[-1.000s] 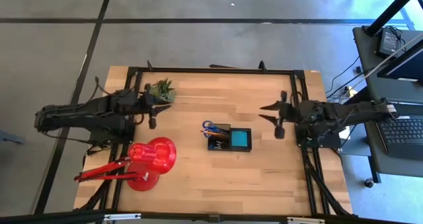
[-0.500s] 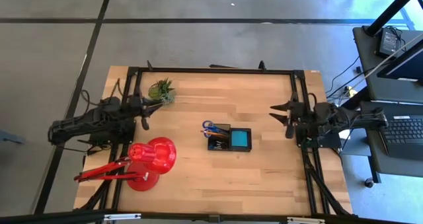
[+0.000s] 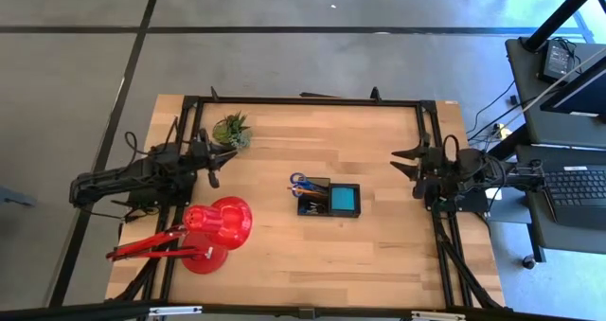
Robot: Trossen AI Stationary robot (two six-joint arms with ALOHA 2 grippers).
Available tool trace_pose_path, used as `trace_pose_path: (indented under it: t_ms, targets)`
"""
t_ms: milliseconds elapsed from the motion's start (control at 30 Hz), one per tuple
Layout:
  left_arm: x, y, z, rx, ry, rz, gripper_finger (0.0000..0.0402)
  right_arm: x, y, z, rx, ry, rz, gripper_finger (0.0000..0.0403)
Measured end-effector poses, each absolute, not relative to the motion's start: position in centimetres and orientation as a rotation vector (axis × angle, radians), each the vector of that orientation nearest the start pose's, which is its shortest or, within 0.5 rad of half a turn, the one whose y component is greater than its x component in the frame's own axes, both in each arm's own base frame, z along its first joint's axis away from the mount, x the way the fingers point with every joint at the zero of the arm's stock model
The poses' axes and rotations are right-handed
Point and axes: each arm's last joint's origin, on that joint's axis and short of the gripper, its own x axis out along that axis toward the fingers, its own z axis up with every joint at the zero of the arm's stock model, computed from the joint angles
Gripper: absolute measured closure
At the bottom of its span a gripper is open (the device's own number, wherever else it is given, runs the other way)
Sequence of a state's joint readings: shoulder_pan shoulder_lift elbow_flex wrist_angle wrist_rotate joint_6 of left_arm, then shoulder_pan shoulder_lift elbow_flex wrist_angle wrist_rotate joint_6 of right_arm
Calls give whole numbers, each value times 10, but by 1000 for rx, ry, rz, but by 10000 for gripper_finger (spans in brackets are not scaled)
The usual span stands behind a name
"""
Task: Pick and place office supplies into organizer
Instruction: Return to Home Position
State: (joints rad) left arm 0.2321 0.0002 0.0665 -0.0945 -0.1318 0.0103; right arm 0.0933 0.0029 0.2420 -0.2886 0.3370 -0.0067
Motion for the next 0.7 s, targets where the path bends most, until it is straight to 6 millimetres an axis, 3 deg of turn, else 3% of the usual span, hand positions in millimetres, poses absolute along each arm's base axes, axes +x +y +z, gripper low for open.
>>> trace_pose_path:
  t_ms: [333,700]
  targets:
    - [90,25,172,9,64,368,348,76,-3,208,-1,95,-246,264]
    - [91,22,172,-94,54,277,347,92,-2,178,-96,46,-271,264]
